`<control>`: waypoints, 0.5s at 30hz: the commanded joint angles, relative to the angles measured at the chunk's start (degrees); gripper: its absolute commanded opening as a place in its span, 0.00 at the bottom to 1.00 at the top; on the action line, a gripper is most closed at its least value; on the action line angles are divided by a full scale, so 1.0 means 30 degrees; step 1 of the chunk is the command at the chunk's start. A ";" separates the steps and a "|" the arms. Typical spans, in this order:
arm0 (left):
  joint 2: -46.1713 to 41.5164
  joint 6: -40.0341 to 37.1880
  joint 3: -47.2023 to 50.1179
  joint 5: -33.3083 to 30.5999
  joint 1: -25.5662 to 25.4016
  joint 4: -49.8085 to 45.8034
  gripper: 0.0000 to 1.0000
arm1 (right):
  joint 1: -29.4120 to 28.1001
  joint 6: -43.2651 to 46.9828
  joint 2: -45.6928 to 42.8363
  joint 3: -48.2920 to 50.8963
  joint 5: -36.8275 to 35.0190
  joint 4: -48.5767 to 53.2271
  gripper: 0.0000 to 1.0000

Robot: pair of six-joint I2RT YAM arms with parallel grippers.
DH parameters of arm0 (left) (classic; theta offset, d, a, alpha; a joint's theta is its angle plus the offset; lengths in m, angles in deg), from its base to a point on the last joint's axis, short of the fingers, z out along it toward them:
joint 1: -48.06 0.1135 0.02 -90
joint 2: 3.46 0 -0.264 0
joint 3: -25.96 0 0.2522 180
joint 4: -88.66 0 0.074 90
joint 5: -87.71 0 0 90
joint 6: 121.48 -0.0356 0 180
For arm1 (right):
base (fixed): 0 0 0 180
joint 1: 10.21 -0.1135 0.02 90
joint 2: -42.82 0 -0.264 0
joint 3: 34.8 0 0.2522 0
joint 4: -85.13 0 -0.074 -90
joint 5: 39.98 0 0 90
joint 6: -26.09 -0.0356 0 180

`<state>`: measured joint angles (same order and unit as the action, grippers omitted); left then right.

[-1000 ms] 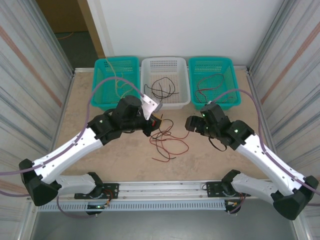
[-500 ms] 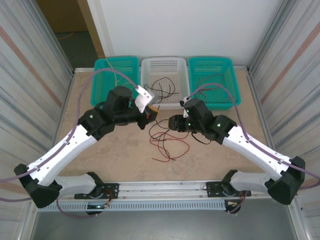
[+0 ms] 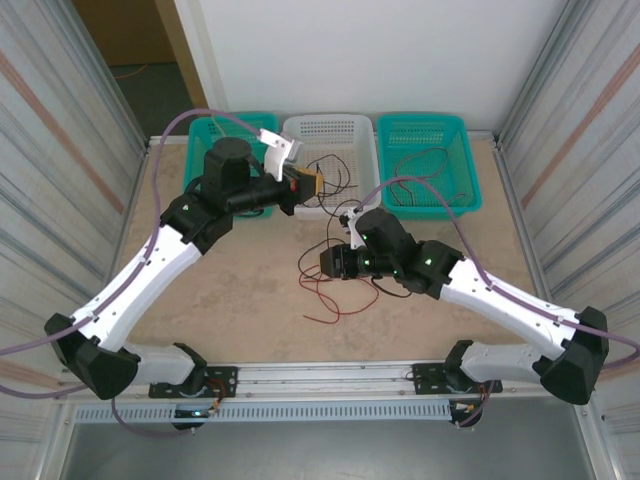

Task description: Untangle the cables

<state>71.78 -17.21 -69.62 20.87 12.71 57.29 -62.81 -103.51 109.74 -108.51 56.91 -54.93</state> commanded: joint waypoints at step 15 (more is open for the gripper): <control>0.5325 0.1406 -0.7412 -0.0925 0.3044 0.2294 0.00 | 0.4858 -0.1780 -0.6748 0.2713 -0.2562 0.3666 0.62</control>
<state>84.37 -13.56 -89.49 18.07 20.80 62.76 -48.43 -107.20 89.34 -101.49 50.01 -47.33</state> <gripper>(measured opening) 0.059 0.614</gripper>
